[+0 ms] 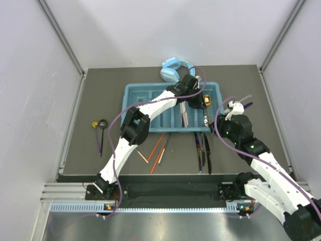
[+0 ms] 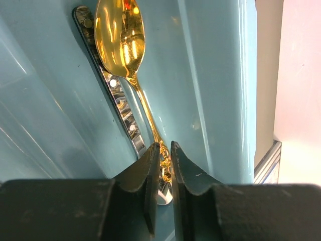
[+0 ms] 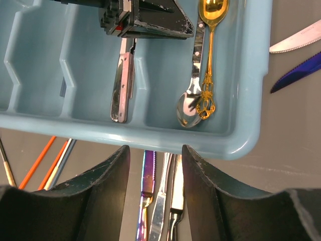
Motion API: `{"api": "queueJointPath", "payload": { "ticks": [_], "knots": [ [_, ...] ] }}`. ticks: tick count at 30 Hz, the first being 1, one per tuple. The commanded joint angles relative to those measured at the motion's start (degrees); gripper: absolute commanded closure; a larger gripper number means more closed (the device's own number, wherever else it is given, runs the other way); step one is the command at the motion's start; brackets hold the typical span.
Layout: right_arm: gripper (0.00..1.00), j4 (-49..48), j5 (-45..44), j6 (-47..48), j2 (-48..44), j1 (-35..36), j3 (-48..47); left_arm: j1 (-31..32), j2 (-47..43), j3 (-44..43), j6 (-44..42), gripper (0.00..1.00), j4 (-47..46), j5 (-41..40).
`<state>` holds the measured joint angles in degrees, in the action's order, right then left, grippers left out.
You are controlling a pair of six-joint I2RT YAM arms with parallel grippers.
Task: Sort the eating utensils into containers
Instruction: Place the spoon in the storage box.
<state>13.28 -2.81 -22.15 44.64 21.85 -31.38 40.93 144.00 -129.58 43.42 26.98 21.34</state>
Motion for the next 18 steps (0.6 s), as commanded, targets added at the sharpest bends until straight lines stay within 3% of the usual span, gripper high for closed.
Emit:
{"api": "queueJointPath", "payload": {
  "ticks": [1,6,9,10,13,18],
  "knots": [
    [0.54,-1.2,-1.0,0.0,-0.6,-0.5,0.3,-0.1,0.1,-1.3,-0.9,0.80,-0.1,-1.2],
    [0.54,-1.3,-1.2,-0.1,-0.4,-0.6,0.4,-0.4,-2.0,0.5,-2.2,0.81,-0.3,-1.7],
    [0.52,-1.8,-1.0,0.0,-0.4,-0.5,0.4,-1.4,-6.6,4.6,-3.8,0.75,-2.3,-2.2],
    [0.45,-1.9,-0.8,0.1,-0.6,-0.5,0.5,-1.8,-10.2,6.1,-4.3,0.73,-3.4,-2.0],
    [0.42,-2.6,-0.8,0.0,-1.1,-0.5,1.0,-3.9,-19.2,14.3,-4.8,0.61,-9.6,-0.7],
    [0.41,-2.9,-0.9,-0.5,-0.7,-0.6,1.1,-7.7,-30.7,21.6,-8.1,0.60,-8.3,-5.5]
  ]
}}
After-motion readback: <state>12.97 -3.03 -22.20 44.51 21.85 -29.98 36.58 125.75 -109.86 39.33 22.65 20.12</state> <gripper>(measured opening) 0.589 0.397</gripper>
